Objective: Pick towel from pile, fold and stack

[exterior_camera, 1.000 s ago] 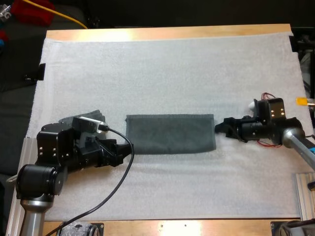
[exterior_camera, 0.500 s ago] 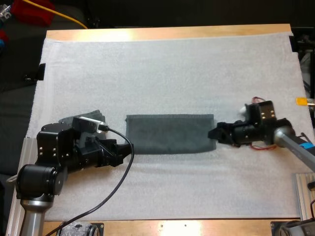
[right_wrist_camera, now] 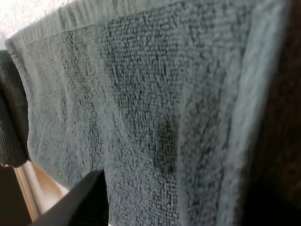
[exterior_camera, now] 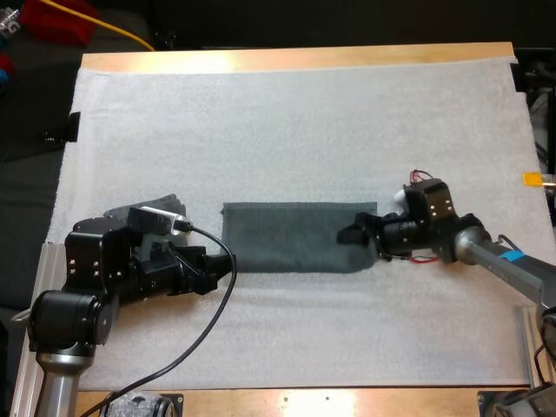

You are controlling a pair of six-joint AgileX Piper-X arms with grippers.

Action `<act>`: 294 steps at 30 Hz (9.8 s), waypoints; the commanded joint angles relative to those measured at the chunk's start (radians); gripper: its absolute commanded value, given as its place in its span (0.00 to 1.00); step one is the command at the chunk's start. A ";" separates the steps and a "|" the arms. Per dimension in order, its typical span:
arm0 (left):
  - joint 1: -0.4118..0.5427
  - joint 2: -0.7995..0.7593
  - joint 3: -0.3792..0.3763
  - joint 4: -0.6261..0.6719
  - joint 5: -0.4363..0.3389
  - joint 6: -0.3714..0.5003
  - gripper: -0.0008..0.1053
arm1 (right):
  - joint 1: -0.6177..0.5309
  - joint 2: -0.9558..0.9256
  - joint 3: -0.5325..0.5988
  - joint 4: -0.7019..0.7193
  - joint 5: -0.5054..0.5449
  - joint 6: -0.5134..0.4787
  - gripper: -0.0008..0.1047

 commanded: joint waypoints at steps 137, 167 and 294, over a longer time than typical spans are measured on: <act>0.000 -0.003 0.023 0.004 0.036 -0.002 0.58 | 0.291 -0.352 -0.316 0.744 0.505 -0.263 0.58; 0.000 -0.003 0.023 0.004 0.054 -0.002 0.58 | 0.291 -0.984 -0.316 0.996 0.652 -0.246 0.58; 0.020 0.717 -0.479 0.356 -0.348 0.422 0.01 | 0.291 -0.987 -0.313 0.994 0.586 -0.275 0.58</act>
